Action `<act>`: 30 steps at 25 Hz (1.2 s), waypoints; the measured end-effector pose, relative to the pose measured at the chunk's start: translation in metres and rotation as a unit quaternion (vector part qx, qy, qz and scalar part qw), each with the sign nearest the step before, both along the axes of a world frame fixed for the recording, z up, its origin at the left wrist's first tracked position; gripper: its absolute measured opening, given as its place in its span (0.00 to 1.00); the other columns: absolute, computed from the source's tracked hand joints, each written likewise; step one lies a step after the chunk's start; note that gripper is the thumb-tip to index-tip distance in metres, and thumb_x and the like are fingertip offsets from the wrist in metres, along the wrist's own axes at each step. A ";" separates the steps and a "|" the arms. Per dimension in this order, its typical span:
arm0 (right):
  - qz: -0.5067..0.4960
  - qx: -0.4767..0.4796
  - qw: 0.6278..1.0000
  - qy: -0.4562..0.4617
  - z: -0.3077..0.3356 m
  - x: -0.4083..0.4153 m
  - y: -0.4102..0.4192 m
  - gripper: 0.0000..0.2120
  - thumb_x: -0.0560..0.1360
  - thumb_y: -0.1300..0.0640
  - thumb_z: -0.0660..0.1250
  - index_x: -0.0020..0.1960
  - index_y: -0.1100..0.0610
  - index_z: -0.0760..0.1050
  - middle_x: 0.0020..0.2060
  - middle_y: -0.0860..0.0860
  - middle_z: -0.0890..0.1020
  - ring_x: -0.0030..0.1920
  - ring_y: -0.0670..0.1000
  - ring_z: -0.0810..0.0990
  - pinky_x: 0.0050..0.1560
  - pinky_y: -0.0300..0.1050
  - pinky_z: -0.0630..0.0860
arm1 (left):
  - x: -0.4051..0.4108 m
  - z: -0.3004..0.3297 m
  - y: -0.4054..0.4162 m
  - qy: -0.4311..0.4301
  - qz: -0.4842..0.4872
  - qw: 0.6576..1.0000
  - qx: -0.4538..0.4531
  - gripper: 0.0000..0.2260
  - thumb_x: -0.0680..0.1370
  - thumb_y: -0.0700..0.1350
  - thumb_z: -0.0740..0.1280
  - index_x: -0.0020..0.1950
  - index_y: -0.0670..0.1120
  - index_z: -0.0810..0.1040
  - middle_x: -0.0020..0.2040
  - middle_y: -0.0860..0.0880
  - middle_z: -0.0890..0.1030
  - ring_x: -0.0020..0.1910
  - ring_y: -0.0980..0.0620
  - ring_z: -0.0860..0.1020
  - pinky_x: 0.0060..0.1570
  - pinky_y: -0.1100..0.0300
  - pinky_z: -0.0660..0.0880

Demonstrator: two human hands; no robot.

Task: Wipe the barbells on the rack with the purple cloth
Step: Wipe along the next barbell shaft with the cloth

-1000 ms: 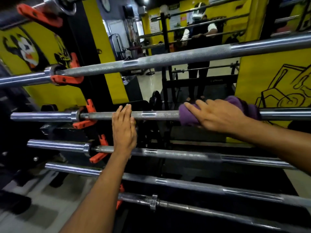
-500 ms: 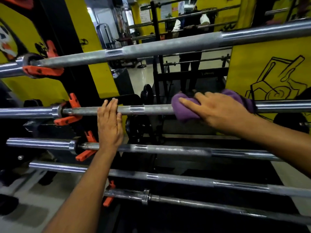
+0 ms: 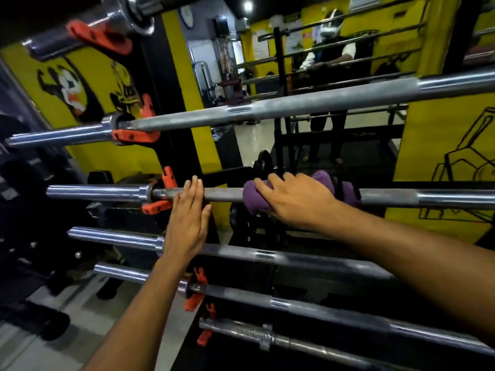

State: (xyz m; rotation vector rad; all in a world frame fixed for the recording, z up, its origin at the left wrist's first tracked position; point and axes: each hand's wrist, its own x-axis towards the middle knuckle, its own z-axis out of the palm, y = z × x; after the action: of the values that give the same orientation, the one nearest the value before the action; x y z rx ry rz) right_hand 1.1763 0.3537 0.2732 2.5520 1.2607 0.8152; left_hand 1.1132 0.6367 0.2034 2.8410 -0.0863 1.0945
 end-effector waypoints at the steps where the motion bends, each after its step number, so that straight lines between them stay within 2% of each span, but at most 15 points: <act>1: -0.004 -0.001 1.000 0.016 0.000 -0.002 0.012 0.28 0.80 0.35 0.53 0.71 0.55 0.63 0.57 0.56 0.78 0.49 0.60 0.81 0.40 0.53 0.73 | 0.003 -0.004 0.003 -0.002 -0.001 1.000 -0.028 0.27 0.84 0.52 0.51 0.81 0.42 0.56 0.81 0.46 0.56 0.81 0.50 0.50 0.78 0.43 0.53; 3: -0.043 0.016 0.992 0.116 0.012 0.006 0.027 0.29 0.80 0.31 0.50 0.63 0.54 0.69 0.55 0.56 0.81 0.51 0.61 0.81 0.42 0.53 0.70 | 0.011 -0.011 -0.002 -0.021 -0.011 0.998 -0.062 0.25 0.84 0.49 0.53 0.80 0.42 0.57 0.80 0.45 0.59 0.81 0.49 0.51 0.77 0.41 0.55; 5: -0.085 0.036 0.962 0.256 0.029 0.018 0.030 0.31 0.79 0.29 0.48 0.60 0.53 0.74 0.57 0.58 0.81 0.56 0.62 0.80 0.47 0.53 0.70 | 0.015 -0.014 -0.011 -0.039 -0.005 0.995 -0.087 0.25 0.84 0.47 0.54 0.80 0.41 0.58 0.80 0.44 0.60 0.81 0.47 0.52 0.76 0.40 0.55; 6: -0.100 0.039 0.956 0.272 0.030 0.017 0.030 0.32 0.79 0.29 0.48 0.60 0.53 0.74 0.58 0.59 0.81 0.57 0.63 0.80 0.48 0.53 0.70 | 0.015 -0.016 -0.012 -0.041 -0.004 0.995 -0.095 0.25 0.84 0.47 0.54 0.80 0.41 0.59 0.79 0.44 0.60 0.80 0.47 0.52 0.76 0.40 0.55; 7: -0.104 0.040 0.966 0.233 0.028 0.013 0.027 0.31 0.79 0.29 0.48 0.61 0.53 0.74 0.57 0.58 0.81 0.55 0.62 0.80 0.46 0.53 0.70 | 0.015 -0.018 -0.010 -0.043 -0.008 0.994 -0.097 0.25 0.84 0.48 0.54 0.80 0.41 0.59 0.79 0.44 0.60 0.80 0.47 0.52 0.76 0.39 0.55; 9: -0.091 0.024 0.994 0.056 0.007 -0.008 0.023 0.28 0.80 0.33 0.49 0.65 0.54 0.70 0.54 0.56 0.81 0.51 0.60 0.81 0.43 0.53 0.71 | 0.015 -0.018 -0.005 -0.043 -0.024 0.995 -0.091 0.25 0.84 0.48 0.54 0.80 0.41 0.58 0.80 0.44 0.60 0.81 0.47 0.52 0.76 0.39 0.55; 10: -0.096 0.002 0.995 0.018 -0.001 -0.018 0.023 0.27 0.80 0.35 0.50 0.66 0.54 0.69 0.53 0.55 0.80 0.50 0.59 0.80 0.43 0.54 0.71 | 0.016 -0.018 -0.003 -0.042 -0.030 0.995 -0.090 0.25 0.84 0.48 0.54 0.80 0.41 0.58 0.80 0.45 0.59 0.81 0.47 0.52 0.76 0.40 0.55; 11: -0.106 0.005 0.994 0.022 -0.003 -0.022 0.024 0.26 0.80 0.36 0.51 0.65 0.54 0.70 0.52 0.55 0.81 0.49 0.59 0.80 0.43 0.54 0.72 | 0.015 -0.017 -0.003 -0.039 -0.031 0.995 -0.089 0.25 0.84 0.48 0.54 0.80 0.41 0.58 0.80 0.45 0.59 0.81 0.48 0.51 0.77 0.40 0.54; 14: -0.199 0.109 0.960 0.164 0.019 -0.003 0.033 0.29 0.81 0.33 0.48 0.59 0.53 0.75 0.52 0.57 0.83 0.52 0.62 0.82 0.43 0.52 0.69 | 0.013 -0.017 -0.004 -0.030 -0.032 0.995 -0.085 0.25 0.84 0.49 0.54 0.80 0.42 0.58 0.80 0.45 0.58 0.81 0.49 0.51 0.77 0.41 0.53; 15: -0.210 0.111 0.955 0.175 0.021 0.001 0.035 0.30 0.81 0.32 0.47 0.58 0.53 0.75 0.53 0.58 0.83 0.52 0.63 0.82 0.43 0.53 0.68 | 0.013 -0.017 -0.002 -0.027 -0.035 0.995 -0.085 0.25 0.84 0.49 0.54 0.80 0.42 0.57 0.80 0.46 0.58 0.81 0.49 0.50 0.77 0.41 0.53; 20: -0.127 0.103 0.987 0.007 -0.010 -0.022 0.028 0.25 0.78 0.36 0.51 0.56 0.55 0.75 0.45 0.54 0.82 0.43 0.59 0.80 0.42 0.53 0.74 | 0.007 -0.013 0.004 0.017 -0.047 0.996 -0.077 0.26 0.84 0.49 0.52 0.82 0.44 0.53 0.82 0.48 0.53 0.81 0.52 0.46 0.79 0.46 0.48; 23: -0.145 0.118 0.982 0.037 -0.006 -0.022 0.026 0.26 0.79 0.36 0.52 0.60 0.54 0.74 0.50 0.53 0.82 0.47 0.58 0.80 0.48 0.54 0.76 | -0.013 0.012 0.027 0.018 -0.077 0.997 0.010 0.25 0.83 0.48 0.52 0.81 0.44 0.57 0.81 0.46 0.59 0.80 0.50 0.53 0.79 0.48 0.49; 25: -0.134 0.091 0.986 0.027 -0.006 -0.020 0.028 0.27 0.79 0.36 0.50 0.65 0.54 0.71 0.54 0.54 0.81 0.50 0.57 0.80 0.50 0.55 0.76 | -0.022 0.036 0.070 -0.027 -0.046 0.997 0.057 0.24 0.83 0.47 0.52 0.80 0.43 0.61 0.79 0.45 0.63 0.79 0.48 0.59 0.79 0.45 0.48; 27: -0.133 0.038 0.990 -0.008 -0.007 -0.017 0.042 0.31 0.80 0.35 0.48 0.71 0.55 0.67 0.55 0.55 0.80 0.49 0.58 0.80 0.48 0.55 0.77 | -0.014 0.048 0.115 -0.038 0.005 0.999 0.016 0.25 0.84 0.51 0.49 0.79 0.42 0.62 0.78 0.44 0.64 0.79 0.46 0.59 0.79 0.43 0.46; 30: -0.135 0.000 0.990 -0.041 -0.013 -0.012 0.094 0.31 0.79 0.35 0.49 0.71 0.56 0.67 0.54 0.56 0.80 0.46 0.59 0.80 0.44 0.54 0.76 | 0.003 0.035 0.134 0.009 -0.050 0.991 -0.126 0.30 0.83 0.56 0.43 0.78 0.41 0.63 0.79 0.43 0.62 0.80 0.48 0.57 0.79 0.45 0.47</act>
State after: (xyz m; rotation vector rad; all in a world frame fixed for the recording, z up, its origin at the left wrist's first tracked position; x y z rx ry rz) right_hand 1.1645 0.4474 0.2605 2.5834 0.8658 0.8483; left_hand 1.1162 0.7710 0.2382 2.5916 -0.0809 0.9841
